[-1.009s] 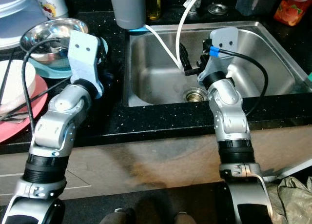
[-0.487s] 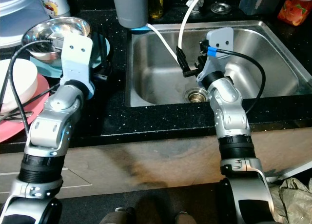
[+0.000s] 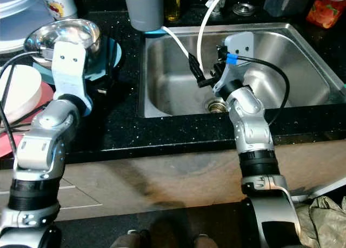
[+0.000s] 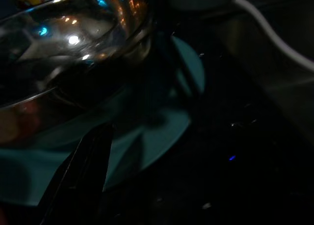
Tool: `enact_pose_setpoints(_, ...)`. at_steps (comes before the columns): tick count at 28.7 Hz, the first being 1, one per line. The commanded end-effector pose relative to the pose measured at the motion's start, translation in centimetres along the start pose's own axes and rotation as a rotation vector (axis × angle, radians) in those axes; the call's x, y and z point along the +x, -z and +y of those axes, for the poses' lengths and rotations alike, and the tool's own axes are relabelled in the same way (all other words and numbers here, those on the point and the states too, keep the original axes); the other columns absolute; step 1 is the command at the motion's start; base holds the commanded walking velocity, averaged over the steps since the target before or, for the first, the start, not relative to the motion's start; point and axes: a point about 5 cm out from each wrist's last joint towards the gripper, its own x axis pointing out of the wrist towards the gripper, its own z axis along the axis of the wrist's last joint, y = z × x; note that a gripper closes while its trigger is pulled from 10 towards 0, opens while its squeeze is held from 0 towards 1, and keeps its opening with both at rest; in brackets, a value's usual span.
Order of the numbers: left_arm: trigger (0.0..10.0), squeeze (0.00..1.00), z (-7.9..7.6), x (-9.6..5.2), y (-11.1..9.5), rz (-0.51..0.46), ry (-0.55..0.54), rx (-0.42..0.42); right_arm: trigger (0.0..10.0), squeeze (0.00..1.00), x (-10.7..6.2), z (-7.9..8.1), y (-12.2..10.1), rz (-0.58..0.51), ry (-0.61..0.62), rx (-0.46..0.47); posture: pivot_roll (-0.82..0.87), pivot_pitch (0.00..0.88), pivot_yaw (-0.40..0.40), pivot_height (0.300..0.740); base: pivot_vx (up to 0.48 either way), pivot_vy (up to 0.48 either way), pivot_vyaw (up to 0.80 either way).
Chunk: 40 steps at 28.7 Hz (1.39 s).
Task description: Kitchen organization
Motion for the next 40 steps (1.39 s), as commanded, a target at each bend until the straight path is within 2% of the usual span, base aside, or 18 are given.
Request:
enact_pose_setpoints(1, 10.0, 0.00, -1.2, 0.2, 0.0, 0.014, 0.029, 0.005, 10.0, 0.00, 0.2, 0.2, 0.0, -0.003, -0.013, 0.002, 0.01, 0.176, -0.002, 0.740, 0.000, 0.000, 0.00)
enact_pose_setpoints(5, 10.0, 0.00, -2.1, 0.3, 0.0, 0.030, 0.043, 0.005, 10.0, 0.00, 0.2, 0.2, -0.1, -0.004, -0.015, 0.001, 0.01, 0.176, 0.000, 0.740, 0.000, 0.000, 0.00)
enact_pose_setpoints(12, 10.0, 0.00, -2.8, 0.8, 0.3, 0.141, 0.014, 0.027, 10.0, 0.00, 0.1, 0.1, -0.2, -0.003, -0.019, -0.002, 0.01, 0.180, 0.000, 0.740, 0.000, 0.000, 0.00)
enact_pose_setpoints(20, 10.0, 0.00, -2.9, 1.4, -0.2, 0.174, -0.023, 0.024, 10.0, 0.00, 0.1, 0.0, -0.1, -0.004, -0.018, 0.001, 0.01, 0.181, 0.002, 0.740, 0.000, 0.000, 0.00)
enact_pose_setpoints(26, 10.0, 0.00, -2.2, 1.8, 0.3, 0.280, -0.067, -0.011, 10.0, 0.00, 0.0, -0.1, -0.1, -0.003, -0.013, 0.001, 0.01, 0.183, 0.006, 0.740, 0.000, 0.000, 0.00)
enact_pose_setpoints(32, 10.0, 0.00, -2.1, 1.9, -0.2, 0.312, -0.078, -0.038, 10.0, 0.00, -0.1, -0.3, -0.1, -0.002, -0.010, -0.004, 0.01, 0.179, 0.009, 0.740, 0.000, 0.000, 0.00)
enact_pose_setpoints(38, 10.0, 0.00, -2.1, 1.8, 0.1, 0.352, -0.064, -0.039, 10.0, 0.00, -0.1, -0.4, -0.1, -0.002, -0.009, -0.006, 0.01, 0.174, 0.009, 0.740, 0.000, 0.000, 0.00)
enact_pose_setpoints(39, 8.6, 0.00, -2.1, 1.7, 0.2, 0.358, -0.061, -0.039, 10.0, 0.00, -0.1, -0.4, -0.1, -0.002, -0.009, -0.006, 0.01, 0.174, 0.009, 0.740, 0.000, 0.000, 0.00)
enact_pose_setpoints(40, 8.6, 0.00, -2.1, 1.7, 0.2, 0.358, -0.061, -0.039, 10.0, 0.00, -0.1, -0.4, -0.1, -0.002, -0.009, -0.006, 0.01, 0.174, 0.009, 0.740, 0.000, 0.000, 0.00)
